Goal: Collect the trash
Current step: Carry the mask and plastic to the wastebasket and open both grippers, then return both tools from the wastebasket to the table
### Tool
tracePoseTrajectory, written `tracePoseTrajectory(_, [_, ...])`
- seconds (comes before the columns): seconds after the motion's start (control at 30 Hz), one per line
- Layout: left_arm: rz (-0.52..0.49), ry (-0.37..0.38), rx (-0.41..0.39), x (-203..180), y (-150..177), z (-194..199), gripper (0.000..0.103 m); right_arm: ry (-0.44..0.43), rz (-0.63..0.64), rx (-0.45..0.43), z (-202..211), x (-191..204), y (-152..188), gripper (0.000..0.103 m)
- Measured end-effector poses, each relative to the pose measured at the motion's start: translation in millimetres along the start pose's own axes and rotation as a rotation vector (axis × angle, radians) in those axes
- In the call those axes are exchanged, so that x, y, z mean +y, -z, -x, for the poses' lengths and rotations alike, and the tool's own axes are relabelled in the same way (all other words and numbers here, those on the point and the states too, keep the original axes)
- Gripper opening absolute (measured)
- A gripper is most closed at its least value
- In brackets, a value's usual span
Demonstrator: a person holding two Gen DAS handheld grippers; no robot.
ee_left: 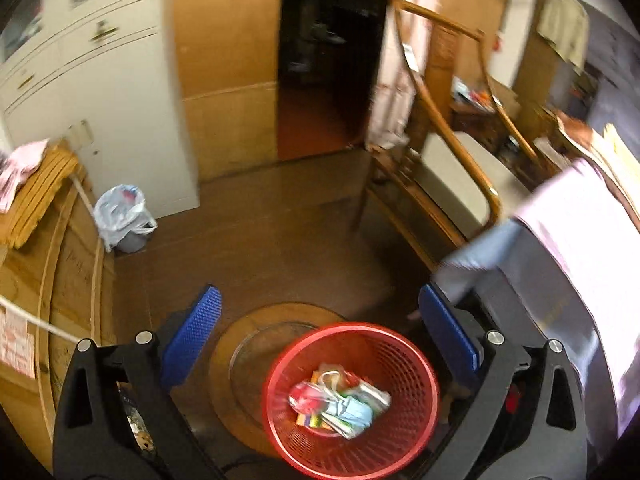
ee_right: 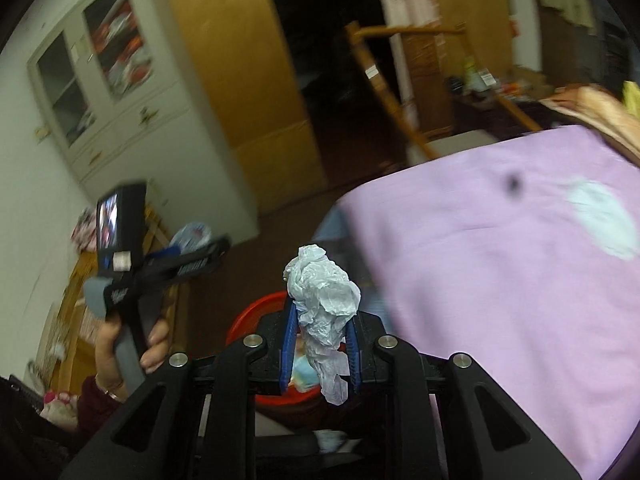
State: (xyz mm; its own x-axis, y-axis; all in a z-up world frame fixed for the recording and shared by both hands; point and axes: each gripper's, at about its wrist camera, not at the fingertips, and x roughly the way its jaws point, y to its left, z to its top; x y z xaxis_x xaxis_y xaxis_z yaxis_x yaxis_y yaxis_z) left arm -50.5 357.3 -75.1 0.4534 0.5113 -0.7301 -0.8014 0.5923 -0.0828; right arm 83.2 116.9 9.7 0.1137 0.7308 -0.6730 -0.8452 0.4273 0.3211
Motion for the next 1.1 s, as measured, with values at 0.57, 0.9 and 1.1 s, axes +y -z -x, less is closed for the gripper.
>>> tracePoseTrajectory(0.57, [0.058,-0.002,-0.010,26.1,-4.0,-7.2,0.096,0.002,0.106,0.076,-53.9,51.9,-14.1,0.060])
tracePoseTrajectory(0.9, [-0.085,0.132,-0.030,-38.0,6.3,27.3,0.096,0.091,-0.068,-0.087,21.6,-10.5,6.8,0.066])
tracePoseTrajectory(1.1, [-0.208,0.218,-0.044,-91.5,22.0,60.0,0.096,0.172,-0.144,-0.207,80.2,-44.1,32.9,0.073])
